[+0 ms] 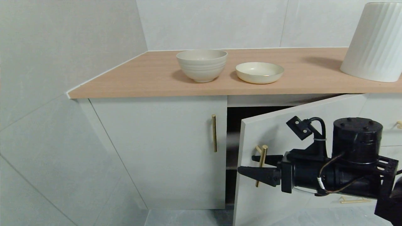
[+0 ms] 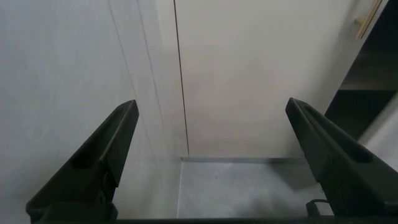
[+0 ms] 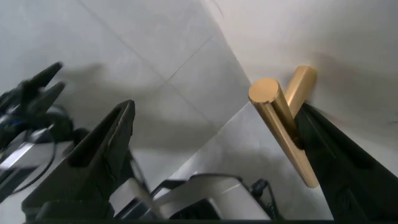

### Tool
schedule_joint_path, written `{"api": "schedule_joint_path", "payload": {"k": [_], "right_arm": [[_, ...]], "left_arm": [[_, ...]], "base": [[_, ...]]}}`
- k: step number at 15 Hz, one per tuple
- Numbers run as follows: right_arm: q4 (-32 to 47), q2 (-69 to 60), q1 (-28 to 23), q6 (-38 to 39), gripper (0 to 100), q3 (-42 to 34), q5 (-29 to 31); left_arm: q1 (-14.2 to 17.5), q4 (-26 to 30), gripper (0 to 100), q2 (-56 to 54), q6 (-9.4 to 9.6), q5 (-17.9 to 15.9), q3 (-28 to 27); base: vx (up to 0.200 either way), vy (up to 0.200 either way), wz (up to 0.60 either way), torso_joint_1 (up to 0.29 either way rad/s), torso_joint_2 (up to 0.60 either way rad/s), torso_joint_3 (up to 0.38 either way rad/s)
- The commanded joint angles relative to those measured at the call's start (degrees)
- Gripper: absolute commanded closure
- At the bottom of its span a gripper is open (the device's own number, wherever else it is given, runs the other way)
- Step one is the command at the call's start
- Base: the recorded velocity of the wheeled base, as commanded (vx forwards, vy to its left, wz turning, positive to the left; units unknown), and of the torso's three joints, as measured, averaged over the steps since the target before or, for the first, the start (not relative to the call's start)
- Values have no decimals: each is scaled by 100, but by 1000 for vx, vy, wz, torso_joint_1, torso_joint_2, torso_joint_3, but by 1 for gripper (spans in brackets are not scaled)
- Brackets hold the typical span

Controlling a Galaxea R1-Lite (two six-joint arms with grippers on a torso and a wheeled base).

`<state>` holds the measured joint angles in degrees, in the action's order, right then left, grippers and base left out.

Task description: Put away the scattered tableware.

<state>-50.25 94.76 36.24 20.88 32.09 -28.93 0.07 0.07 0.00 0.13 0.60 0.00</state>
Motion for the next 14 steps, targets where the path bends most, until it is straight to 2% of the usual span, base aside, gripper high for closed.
{"api": "schedule_joint_path", "payload": {"k": [1, 3, 4, 5, 6, 7, 9, 10, 12, 14], "right_arm": [[-2, -493, 23, 4, 0, -326, -34], [-11, -511, 23, -5, 0, -361, -60], [-11, -511, 23, 4, 0, -387, -60], [-11, -511, 14, 4, 0, -431, -60], [-11, -493, 23, 4, 0, -440, -60], [-11, -476, 23, 4, 0, -458, -60], [-11, -458, 23, 4, 0, -493, -60], [-11, -458, 23, 12, 0, -502, -60], [-11, -493, 23, 12, 0, -528, -60], [-11, -511, 41, 12, 0, -545, -60]], "left_arm": [[1, -7, 0, 0, 22, 2, 0], [1, -7, 0, 0, 39, -7, 0], [1, -51, 0, 0, 145, -69, -9], [1, -113, 0, 0, 110, -236, -105], [1, -113, 0, 0, 48, -534, -237], [1, 19, 0, 26, -49, -1176, -483], [-25, 634, 0, 501, -84, -2231, -1090], [-25, 784, 0, 958, -216, -2679, -1441], [-25, 792, 0, 2030, -365, -3268, -2206], [-42, 766, 0, 3252, -347, -3505, -2900]], "base": [[0, 0, 0, 0, 0, 0], [0, 0, 0, 0, 0, 0], [0, 0, 0, 0, 0, 0], [0, 0, 0, 0, 0, 0], [0, 0, 0, 0, 0, 0], [0, 0, 0, 0, 0, 0], [0, 0, 0, 0, 0, 0], [0, 0, 0, 0, 0, 0], [0, 0, 0, 0, 0, 0], [0, 0, 0, 0, 0, 0]]}}
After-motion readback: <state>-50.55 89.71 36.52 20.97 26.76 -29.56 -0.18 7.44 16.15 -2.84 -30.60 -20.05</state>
